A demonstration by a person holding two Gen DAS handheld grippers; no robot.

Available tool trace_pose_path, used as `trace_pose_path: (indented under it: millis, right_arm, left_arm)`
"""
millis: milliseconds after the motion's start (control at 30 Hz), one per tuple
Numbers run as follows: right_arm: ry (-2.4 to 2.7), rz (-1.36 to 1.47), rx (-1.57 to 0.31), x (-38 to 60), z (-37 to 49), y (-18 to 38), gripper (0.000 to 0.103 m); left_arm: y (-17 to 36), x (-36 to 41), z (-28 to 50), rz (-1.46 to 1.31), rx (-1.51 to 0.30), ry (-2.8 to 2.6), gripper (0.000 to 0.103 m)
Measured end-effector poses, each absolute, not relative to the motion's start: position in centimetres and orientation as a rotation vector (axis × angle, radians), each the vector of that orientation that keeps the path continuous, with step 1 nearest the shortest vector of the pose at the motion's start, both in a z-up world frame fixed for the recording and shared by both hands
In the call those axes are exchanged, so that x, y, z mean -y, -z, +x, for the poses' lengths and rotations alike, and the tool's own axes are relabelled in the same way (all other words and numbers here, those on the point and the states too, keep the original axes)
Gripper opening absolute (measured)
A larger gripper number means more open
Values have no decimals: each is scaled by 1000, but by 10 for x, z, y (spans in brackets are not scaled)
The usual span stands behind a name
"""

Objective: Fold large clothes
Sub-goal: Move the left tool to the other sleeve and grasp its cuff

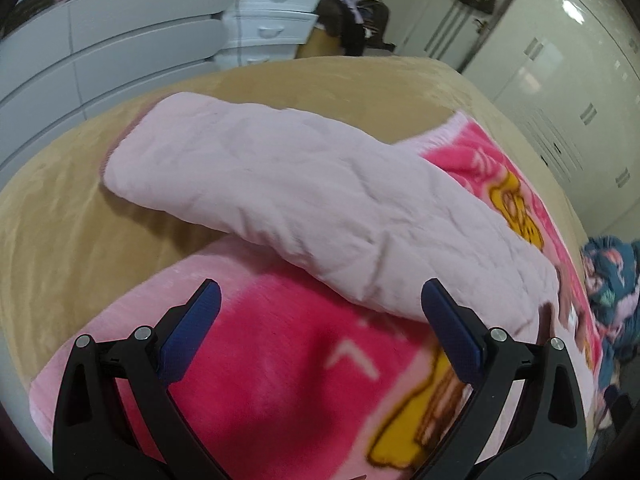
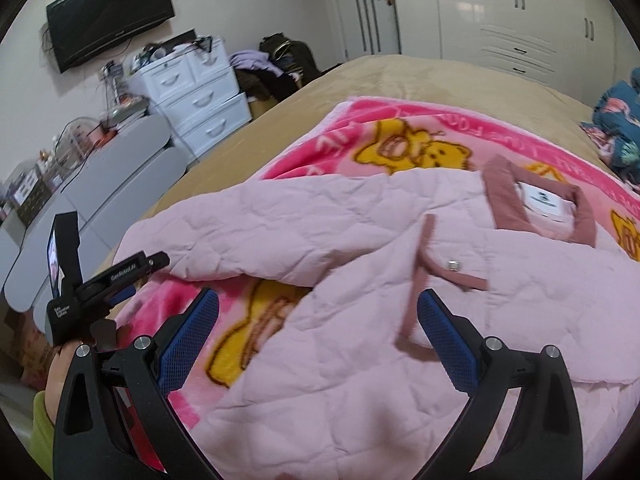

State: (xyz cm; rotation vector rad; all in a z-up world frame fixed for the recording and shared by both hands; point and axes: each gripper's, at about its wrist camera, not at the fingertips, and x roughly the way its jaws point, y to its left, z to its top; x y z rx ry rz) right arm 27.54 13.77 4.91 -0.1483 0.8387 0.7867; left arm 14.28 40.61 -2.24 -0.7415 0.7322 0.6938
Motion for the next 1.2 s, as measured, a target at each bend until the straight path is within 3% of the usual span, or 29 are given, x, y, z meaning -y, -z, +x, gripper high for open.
trace_pose_path:
  millis: [500, 833, 900, 967, 1033, 1200]
  right_arm:
    - [-847, -195, -902, -172, 264, -18, 99]
    - [-778, -128, -910, -125, 275, -16, 99]
    - [-759, -106, -910, -112, 279, -17, 99]
    - [-737, -88, -912, -100, 283, -17, 99]
    - [-714, -65, -910, -84, 287, -18, 99]
    - [-668, 4, -897, -52, 293, -22, 99]
  left_arm:
    - [43, -454, 133, -907, -639, -775, 94]
    - [50, -483, 126, -1094, -433, -782, 92]
    - [52, -488, 126, -1110, -411, -802, 83]
    - [52, -494, 128, -1096, -406, -847, 44]
    - [50, -499, 130, -1080, -396, -843, 29]
    - [30, -500, 130, -1033, -355, -803, 14]
